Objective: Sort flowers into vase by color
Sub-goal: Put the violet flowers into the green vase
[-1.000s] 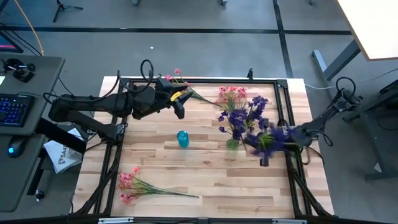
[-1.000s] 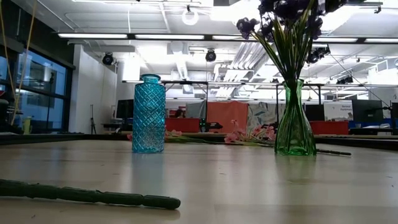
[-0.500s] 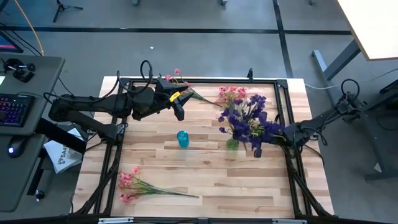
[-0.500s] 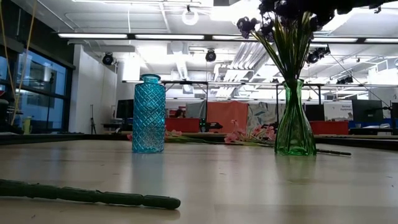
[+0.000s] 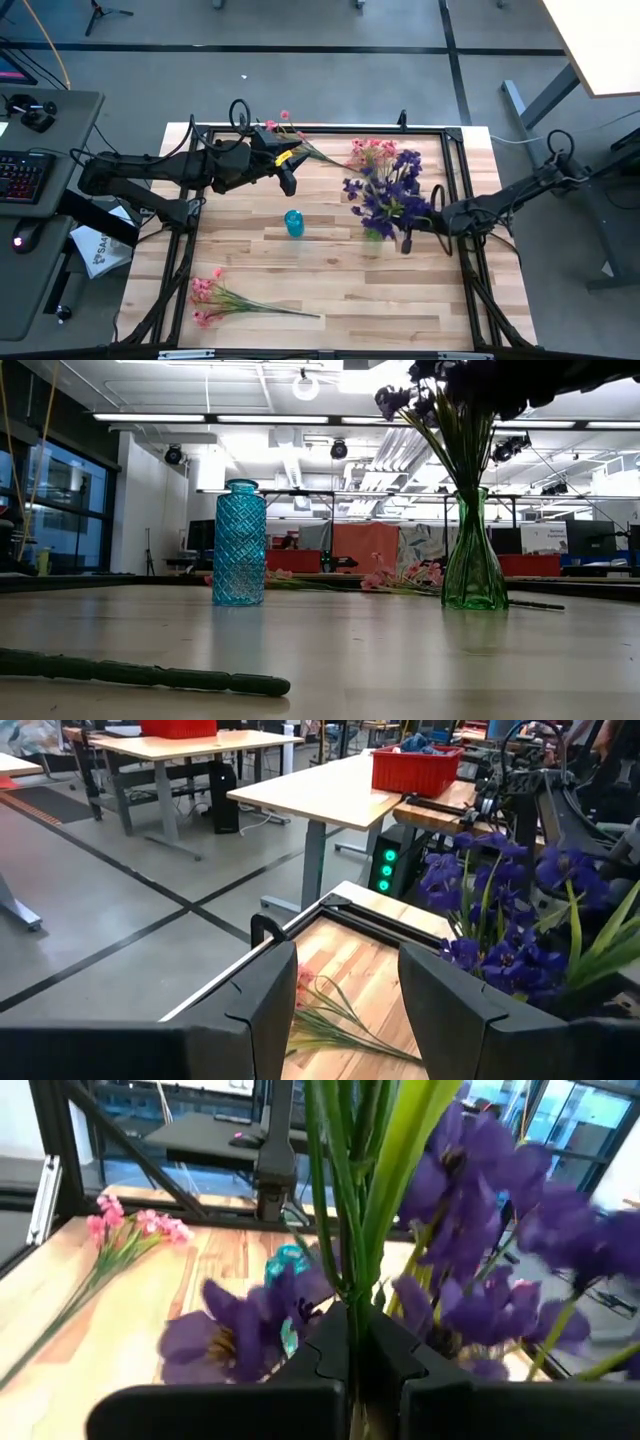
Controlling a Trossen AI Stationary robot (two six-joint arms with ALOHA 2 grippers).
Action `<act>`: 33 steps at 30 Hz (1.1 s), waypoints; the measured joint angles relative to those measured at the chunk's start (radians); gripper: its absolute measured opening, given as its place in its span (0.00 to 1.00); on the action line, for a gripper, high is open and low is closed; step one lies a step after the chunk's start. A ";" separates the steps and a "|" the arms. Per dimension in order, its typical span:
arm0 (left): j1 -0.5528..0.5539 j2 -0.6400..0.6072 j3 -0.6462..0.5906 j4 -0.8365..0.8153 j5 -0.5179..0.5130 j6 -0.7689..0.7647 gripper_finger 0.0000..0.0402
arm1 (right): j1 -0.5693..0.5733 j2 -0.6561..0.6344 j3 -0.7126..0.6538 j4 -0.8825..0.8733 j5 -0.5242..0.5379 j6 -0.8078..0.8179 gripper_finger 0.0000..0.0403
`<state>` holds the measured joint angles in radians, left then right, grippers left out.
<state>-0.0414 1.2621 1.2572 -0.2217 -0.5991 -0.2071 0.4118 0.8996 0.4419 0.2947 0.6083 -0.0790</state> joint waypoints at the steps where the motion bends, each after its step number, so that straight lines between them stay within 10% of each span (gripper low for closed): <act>1: 0.000 0.000 0.000 0.000 0.000 0.000 0.41 | 0.000 0.008 0.000 0.001 0.000 0.000 0.00; 19: 0.000 0.000 0.000 -0.023 0.001 0.000 0.41 | 0.000 0.015 0.002 -0.029 0.125 0.083 0.03; 33: 0.000 0.000 0.000 -0.028 0.001 -0.001 0.41 | 0.001 0.010 0.002 -0.032 0.130 0.131 0.54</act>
<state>-0.0410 1.2621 1.2572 -0.2501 -0.5983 -0.2085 0.4129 0.9097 0.4435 0.2631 0.7378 0.0524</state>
